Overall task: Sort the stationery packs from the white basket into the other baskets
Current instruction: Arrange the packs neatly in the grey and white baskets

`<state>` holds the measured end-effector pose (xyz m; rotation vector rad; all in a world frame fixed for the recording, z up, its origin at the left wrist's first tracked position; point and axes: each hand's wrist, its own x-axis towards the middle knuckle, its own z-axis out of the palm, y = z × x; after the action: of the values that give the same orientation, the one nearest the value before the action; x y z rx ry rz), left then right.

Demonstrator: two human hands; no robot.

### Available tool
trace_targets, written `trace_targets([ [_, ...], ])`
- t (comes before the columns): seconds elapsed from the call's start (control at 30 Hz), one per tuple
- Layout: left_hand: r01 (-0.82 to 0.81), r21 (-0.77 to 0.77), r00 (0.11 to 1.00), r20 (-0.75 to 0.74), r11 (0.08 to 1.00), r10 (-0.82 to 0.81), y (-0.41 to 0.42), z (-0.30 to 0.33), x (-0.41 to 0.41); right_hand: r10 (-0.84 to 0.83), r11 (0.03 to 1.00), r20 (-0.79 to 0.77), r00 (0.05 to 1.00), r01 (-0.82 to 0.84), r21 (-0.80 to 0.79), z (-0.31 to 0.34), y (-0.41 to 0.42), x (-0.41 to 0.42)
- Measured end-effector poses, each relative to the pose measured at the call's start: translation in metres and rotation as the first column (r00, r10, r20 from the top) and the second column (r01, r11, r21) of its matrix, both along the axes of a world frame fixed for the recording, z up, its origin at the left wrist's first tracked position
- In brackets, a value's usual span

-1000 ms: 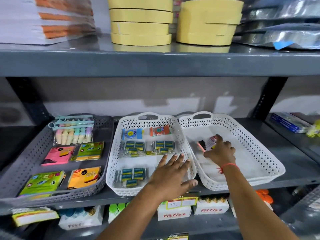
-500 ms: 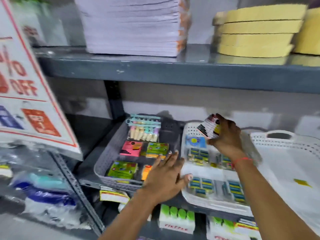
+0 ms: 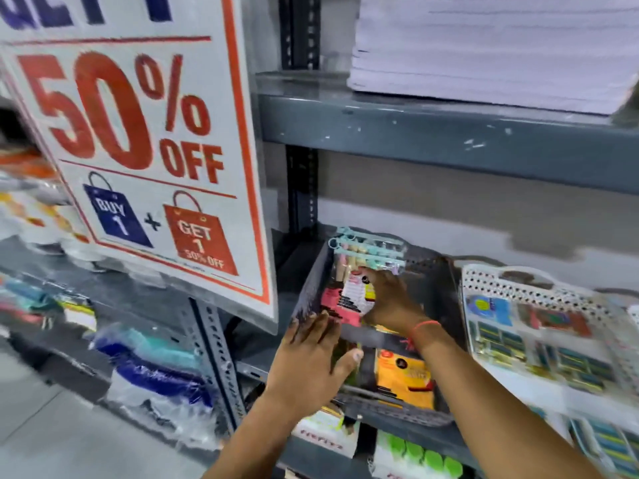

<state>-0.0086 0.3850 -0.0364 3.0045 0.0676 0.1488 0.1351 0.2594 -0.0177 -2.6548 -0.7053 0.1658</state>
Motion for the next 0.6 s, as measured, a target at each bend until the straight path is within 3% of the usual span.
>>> trace_targets([
  [0.2,0.063,-0.061,0.998,0.035,0.996,-0.061,0.000,0.001,-0.004,0.036,0.999,-0.133,0.991,-0.040,-0.031,-0.009,0.032,0.012],
  [0.27,0.068,-0.095,0.996,-0.044,0.993,-0.072,0.000,0.004,-0.006,0.042,0.999,-0.197,0.979,-0.046,-0.012,-0.010,0.037,0.016],
  [0.5,0.037,-0.152,0.992,-0.112,0.988,-0.054,-0.001,0.011,0.000,0.076,0.995,-0.316,0.946,-0.090,-0.030,-0.019,0.039,0.022],
  [0.57,-0.059,-0.299,0.996,-0.087,0.952,0.034,-0.002,0.020,0.008,0.066,0.998,-0.350,0.934,-0.056,0.039,-0.023,0.038,0.024],
  [0.6,-0.153,-0.464,0.987,-0.114,0.872,0.113,-0.003,0.026,0.014,0.060,0.993,-0.372,0.926,-0.018,0.116,-0.023,0.036,0.024],
])
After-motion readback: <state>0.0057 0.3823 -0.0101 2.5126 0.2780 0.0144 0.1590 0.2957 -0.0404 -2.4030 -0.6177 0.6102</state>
